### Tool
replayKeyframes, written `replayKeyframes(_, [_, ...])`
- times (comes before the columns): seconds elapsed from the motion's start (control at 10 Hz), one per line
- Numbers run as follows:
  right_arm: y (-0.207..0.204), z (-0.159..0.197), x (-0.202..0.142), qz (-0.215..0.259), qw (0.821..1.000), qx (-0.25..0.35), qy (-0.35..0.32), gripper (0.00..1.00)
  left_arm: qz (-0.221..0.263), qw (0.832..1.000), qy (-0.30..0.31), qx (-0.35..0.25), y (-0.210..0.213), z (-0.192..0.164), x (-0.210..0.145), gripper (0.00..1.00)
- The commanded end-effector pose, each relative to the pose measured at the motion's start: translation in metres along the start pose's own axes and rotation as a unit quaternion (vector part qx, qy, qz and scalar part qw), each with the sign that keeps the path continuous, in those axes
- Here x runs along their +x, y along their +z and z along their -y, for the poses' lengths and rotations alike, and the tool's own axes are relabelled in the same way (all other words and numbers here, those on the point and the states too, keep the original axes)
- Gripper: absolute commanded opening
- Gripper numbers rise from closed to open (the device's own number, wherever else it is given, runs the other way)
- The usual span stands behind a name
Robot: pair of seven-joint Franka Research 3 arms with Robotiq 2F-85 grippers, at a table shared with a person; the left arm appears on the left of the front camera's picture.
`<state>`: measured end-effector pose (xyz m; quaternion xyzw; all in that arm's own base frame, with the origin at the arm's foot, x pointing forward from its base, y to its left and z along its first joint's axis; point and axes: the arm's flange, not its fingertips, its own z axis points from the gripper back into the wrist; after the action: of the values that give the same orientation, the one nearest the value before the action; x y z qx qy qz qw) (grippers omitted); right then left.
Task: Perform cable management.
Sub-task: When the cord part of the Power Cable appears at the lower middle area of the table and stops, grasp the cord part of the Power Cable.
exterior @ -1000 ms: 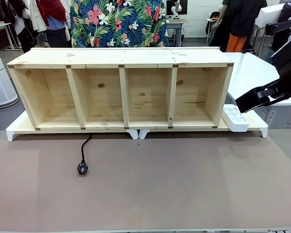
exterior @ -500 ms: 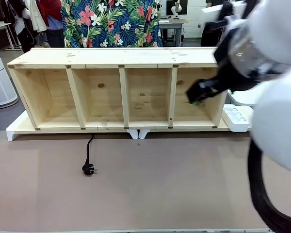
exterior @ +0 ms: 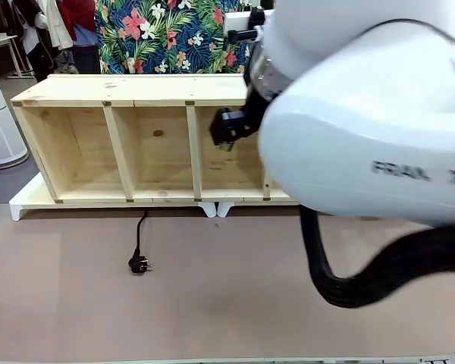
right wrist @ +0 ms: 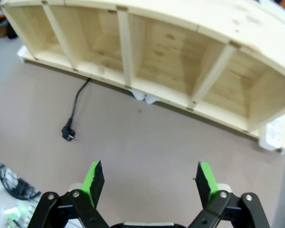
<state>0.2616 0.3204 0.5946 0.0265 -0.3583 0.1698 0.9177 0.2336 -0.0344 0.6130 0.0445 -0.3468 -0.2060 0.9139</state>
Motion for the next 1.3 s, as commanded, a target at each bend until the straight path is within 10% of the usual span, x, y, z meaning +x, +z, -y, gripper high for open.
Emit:
replayKeyframes(0.0, [-0.024, -0.022, 0.021, -0.007, 1.000, -0.009, -0.026, 1.00, 0.002, 1.000, 0.002, 0.001, 0.000, -0.001, 0.000, 1.00])
replayKeyframes(1.2, [-0.199, -0.147, 0.046, -0.128, 0.989, 0.036, -0.067, 1.00, 0.002, 1.000, 0.002, 0.001, 0.000, -0.001, 0.000, 1.00])
